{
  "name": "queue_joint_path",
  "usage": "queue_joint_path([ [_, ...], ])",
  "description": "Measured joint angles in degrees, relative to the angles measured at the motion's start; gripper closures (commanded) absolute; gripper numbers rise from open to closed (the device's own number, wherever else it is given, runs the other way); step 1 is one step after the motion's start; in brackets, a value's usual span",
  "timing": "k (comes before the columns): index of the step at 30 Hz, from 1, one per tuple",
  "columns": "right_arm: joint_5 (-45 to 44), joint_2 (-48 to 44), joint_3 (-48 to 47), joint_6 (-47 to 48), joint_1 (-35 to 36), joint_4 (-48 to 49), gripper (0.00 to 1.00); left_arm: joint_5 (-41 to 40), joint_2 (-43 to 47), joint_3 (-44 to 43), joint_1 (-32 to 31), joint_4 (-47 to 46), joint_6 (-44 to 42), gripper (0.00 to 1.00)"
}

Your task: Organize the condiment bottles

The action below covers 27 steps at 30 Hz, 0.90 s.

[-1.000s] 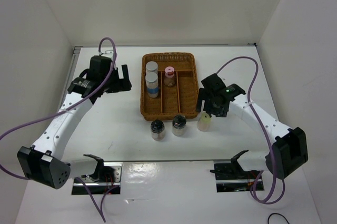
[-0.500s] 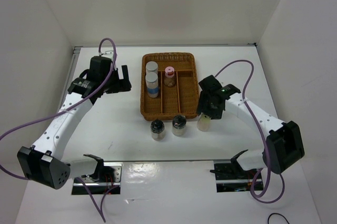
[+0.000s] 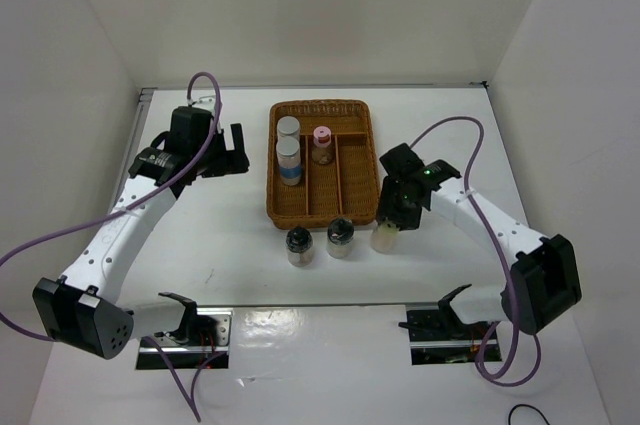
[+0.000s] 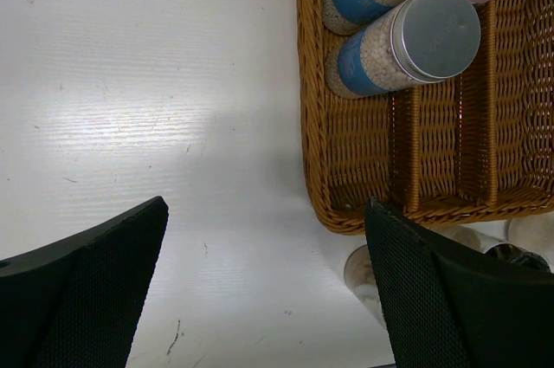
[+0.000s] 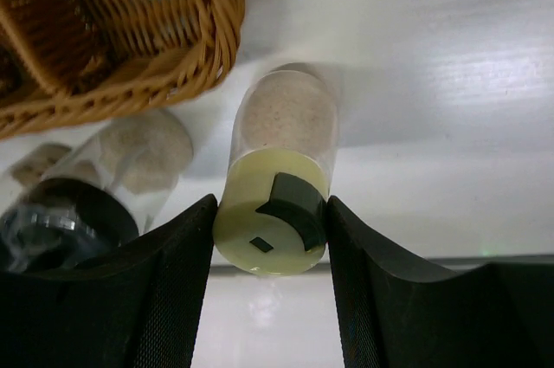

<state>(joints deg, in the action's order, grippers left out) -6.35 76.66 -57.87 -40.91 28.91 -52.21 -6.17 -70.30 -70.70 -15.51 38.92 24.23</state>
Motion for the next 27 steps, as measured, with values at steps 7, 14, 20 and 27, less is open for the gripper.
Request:
queue_joint_path([
  [7, 2.27, -5.18, -9.64, 1.79, 0.00, -10.03, 0.88, 0.04, -0.42, 0.00, 0.00, -0.09, 0.66, 0.00],
  [14, -0.90, -2.03, -27.76, 5.75, 0.00, -12.57, 0.87, 0.70, -1.31, 0.63, 0.00, -1.46, 1.90, 0.00],
  [20, -1.79, 9.07, -36.48, 10.56, 0.00, -9.42, 0.87, 1.73, -3.04, 0.63, 0.00, -1.99, 2.67, 0.00],
  [27, 0.68, 20.81, -41.68, 15.26, 0.13, -1.77, 0.87, 2.05, -3.10, 0.63, 0.00, -2.12, 3.08, 0.00],
])
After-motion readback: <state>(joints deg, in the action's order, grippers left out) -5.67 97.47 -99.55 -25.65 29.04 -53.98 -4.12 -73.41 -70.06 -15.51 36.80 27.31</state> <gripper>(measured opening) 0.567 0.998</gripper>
